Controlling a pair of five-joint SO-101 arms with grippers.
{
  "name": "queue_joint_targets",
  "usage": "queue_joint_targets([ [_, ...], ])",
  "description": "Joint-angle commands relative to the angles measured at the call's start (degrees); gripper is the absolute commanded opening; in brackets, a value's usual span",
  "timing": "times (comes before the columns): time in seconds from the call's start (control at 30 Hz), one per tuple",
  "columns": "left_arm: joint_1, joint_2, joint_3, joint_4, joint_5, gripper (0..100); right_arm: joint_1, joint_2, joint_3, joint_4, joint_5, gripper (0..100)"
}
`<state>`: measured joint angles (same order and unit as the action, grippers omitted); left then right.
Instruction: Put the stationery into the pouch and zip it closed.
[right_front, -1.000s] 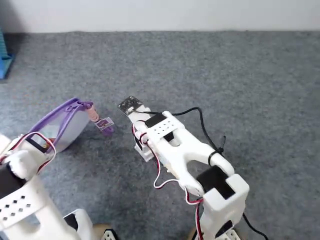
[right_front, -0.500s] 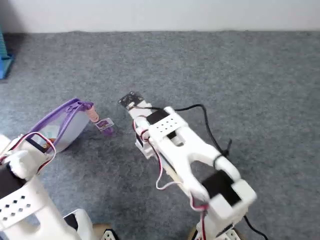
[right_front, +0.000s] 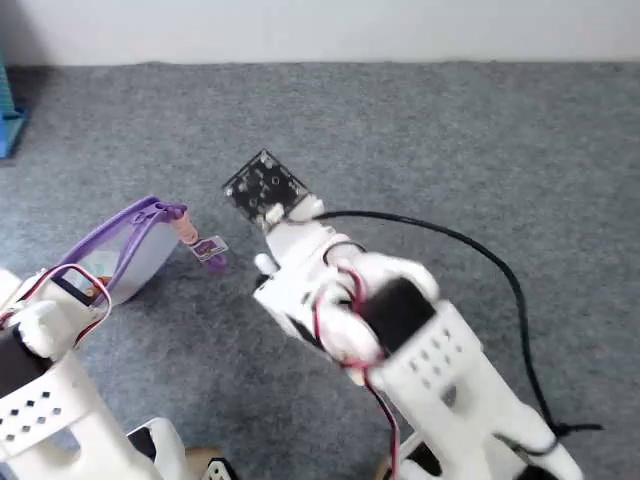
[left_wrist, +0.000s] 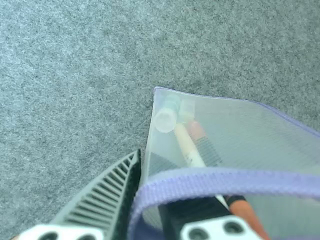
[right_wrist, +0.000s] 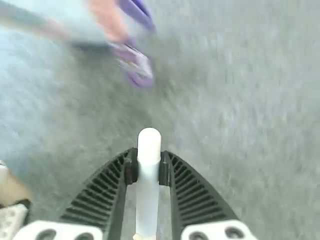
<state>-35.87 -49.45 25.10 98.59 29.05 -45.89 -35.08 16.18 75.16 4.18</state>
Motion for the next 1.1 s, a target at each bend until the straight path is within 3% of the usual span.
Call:
queue_joint_targets([
  [0.0, -0.3, -0.2, -1.7, 0.1, 0.5, 1, -3.2, -5.8, -5.0, -4.8, -0.8, 0.8],
  [0.13, -0.3, -0.1, -1.7, -0.1, 0.5, 1, -7.3, -5.8, -10.0, -14.6, -0.8, 0.8],
  [0.33, -0.3, -0.1, -1.7, -0.2, 0.5, 1, -14.7, -4.2, -10.0, -38.5, -0.2, 0.8],
  [0.57, -0.3, -0.1, -1.7, -0.2, 0.5, 1, -16.3, 4.7, -10.2, -63.2, 10.7, 0.8],
  [0.93, -0.4, -0.1, -1.7, -0.2, 0.5, 1, -19.0, 9.6, -10.5, -70.5, 11.3, 0.8],
  [1.07, -0.4, -0.1, -1.7, -0.2, 0.5, 1, -21.1, 8.5, -14.9, -66.7, 11.3, 0.8],
])
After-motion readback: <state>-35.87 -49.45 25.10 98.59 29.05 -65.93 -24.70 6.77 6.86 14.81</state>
